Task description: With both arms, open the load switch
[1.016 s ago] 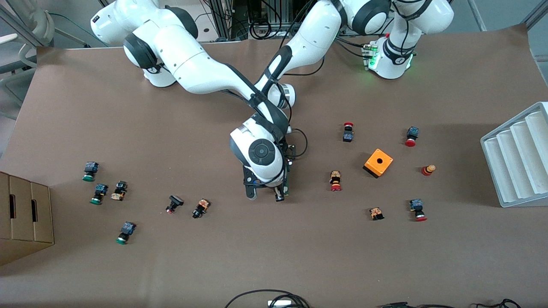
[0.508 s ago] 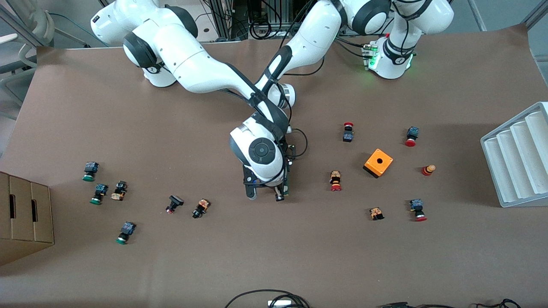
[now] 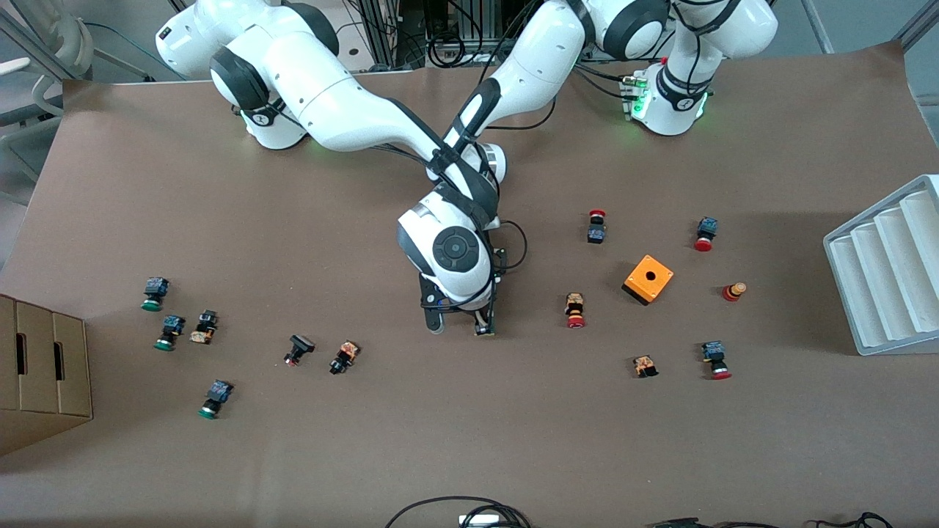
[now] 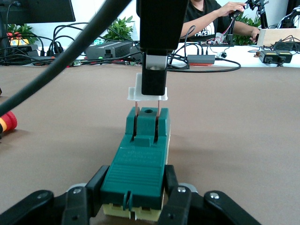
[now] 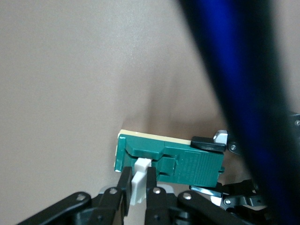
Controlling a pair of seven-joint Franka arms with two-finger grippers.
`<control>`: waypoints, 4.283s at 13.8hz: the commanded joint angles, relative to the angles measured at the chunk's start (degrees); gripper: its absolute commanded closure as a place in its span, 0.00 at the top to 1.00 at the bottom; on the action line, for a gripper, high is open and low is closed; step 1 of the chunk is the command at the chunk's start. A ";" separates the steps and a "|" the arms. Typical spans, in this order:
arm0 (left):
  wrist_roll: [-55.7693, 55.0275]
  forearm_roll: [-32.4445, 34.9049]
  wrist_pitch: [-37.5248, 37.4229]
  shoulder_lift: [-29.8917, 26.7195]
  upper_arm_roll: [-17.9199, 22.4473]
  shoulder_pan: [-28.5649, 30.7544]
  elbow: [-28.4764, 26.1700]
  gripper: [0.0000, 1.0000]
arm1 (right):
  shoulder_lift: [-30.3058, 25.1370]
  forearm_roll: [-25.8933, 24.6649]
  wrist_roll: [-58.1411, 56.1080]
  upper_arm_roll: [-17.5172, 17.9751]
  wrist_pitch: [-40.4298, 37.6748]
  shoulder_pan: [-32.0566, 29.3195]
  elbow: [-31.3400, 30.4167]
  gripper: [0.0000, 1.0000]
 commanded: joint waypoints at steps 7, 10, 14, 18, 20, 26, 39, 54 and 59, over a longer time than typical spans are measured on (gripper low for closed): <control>0.15 0.35 0.43 -0.72 -0.06 -0.33 1.50 0.53 | -0.72 -0.15 0.62 0.29 0.99 2.34 -3.28 0.30; -0.03 0.35 0.43 -0.54 -0.06 -0.33 1.50 0.53 | -1.51 -0.23 0.44 0.38 0.81 2.16 -4.51 0.51; 0.06 0.35 0.43 -0.54 -0.06 -0.33 1.50 0.53 | -2.30 0.20 0.18 0.38 0.20 1.37 -4.60 0.52; 0.06 0.35 0.43 -0.54 -0.06 -0.42 1.50 0.53 | -3.44 0.38 0.00 0.65 0.02 0.50 -4.25 0.51; 0.06 0.35 0.43 -0.54 -0.06 -0.42 1.50 0.53 | -3.53 1.16 0.00 0.73 0.11 0.05 -3.81 0.49; 0.06 0.35 0.43 -0.54 -0.06 -0.42 1.50 0.53 | -3.71 1.87 0.00 0.91 0.02 -0.30 -2.93 0.13; 0.15 0.35 0.43 -0.54 0.03 -0.42 1.50 0.53 | -2.65 3.28 -0.44 0.38 1.16 -0.92 -0.47 0.06; 0.23 0.35 0.43 -0.54 -0.06 -0.25 1.50 0.53 | -2.12 3.02 -0.70 0.21 2.92 -0.04 -3.19 0.06; 0.23 0.35 0.43 -0.45 -0.06 -0.25 1.59 0.53 | -3.17 2.84 -0.88 0.29 2.48 0.05 -4.15 0.06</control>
